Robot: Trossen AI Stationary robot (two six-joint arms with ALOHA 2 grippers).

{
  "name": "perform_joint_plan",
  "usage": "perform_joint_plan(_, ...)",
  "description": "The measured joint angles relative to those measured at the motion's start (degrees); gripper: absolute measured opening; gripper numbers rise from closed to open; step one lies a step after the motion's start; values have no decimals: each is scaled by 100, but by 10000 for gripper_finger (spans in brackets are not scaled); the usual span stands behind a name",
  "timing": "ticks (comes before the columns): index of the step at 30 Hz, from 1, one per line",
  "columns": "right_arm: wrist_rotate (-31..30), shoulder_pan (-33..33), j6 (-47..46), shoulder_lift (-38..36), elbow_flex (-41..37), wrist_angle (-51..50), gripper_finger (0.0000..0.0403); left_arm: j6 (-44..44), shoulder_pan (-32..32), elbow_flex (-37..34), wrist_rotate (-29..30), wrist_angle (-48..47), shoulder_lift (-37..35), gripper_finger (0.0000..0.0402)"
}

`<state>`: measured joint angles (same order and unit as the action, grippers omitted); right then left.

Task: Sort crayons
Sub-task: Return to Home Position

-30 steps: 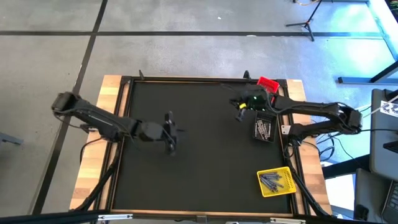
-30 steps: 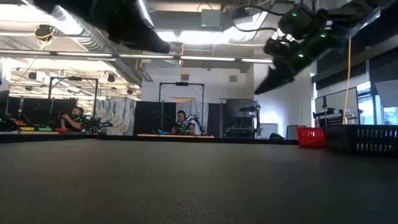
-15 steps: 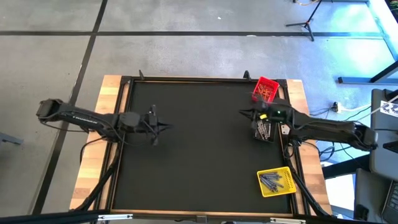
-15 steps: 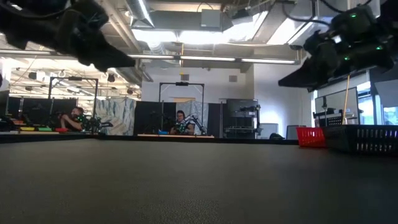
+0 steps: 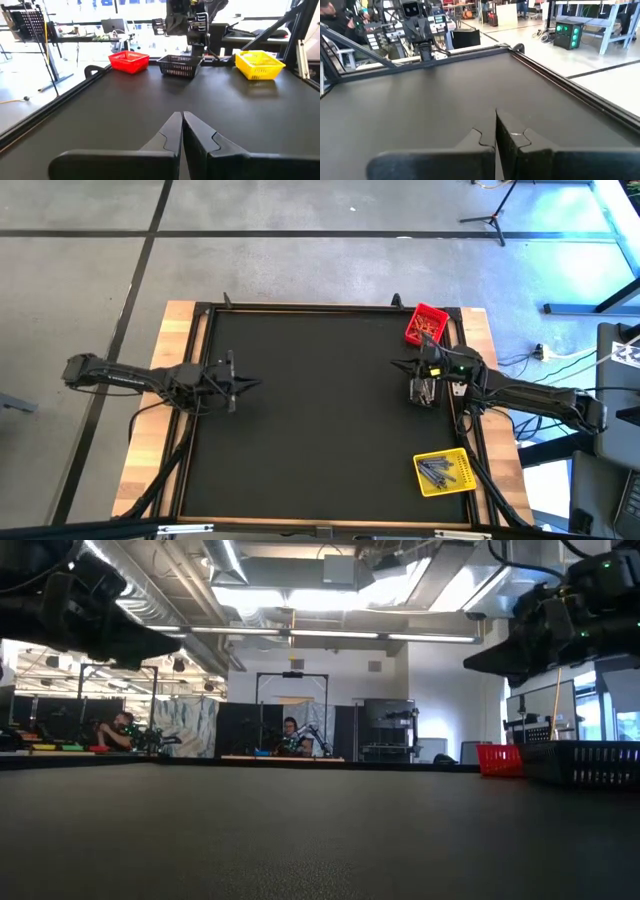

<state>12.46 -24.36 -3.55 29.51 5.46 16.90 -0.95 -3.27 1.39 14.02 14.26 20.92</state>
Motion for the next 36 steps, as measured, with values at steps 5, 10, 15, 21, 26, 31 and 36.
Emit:
perform_joint_plan(5,-344,-4,-138,-454,-268,-102,3,4,0,-98,97,-621,-660,8)
perform_joint_plan(10,-935,-2,-250,-1012,-375,-582,3,120,0,-98,-76,-974,-1242,8)
perform_joint_plan(15,-1000,-2,-234,-1607,-495,-975,3,339,-13,-96,-249,-1182,-1741,8)
perform_joint_plan(21,-1025,0,-228,-2259,-503,-1558,3,514,-11,-96,-275,-1176,-2085,8)
perform_joint_plan(26,-987,0,-48,-2384,-503,-1558,3,836,19,-96,-140,-1178,-2080,8)
perform_joint_plan(31,-991,0,-206,-2288,-503,-1560,3,1212,89,-96,-81,-1165,-2080,8)
perform_joint_plan(36,-991,0,-208,-2289,-503,-1560,3,1207,90,-96,-80,-1165,-2080,8)
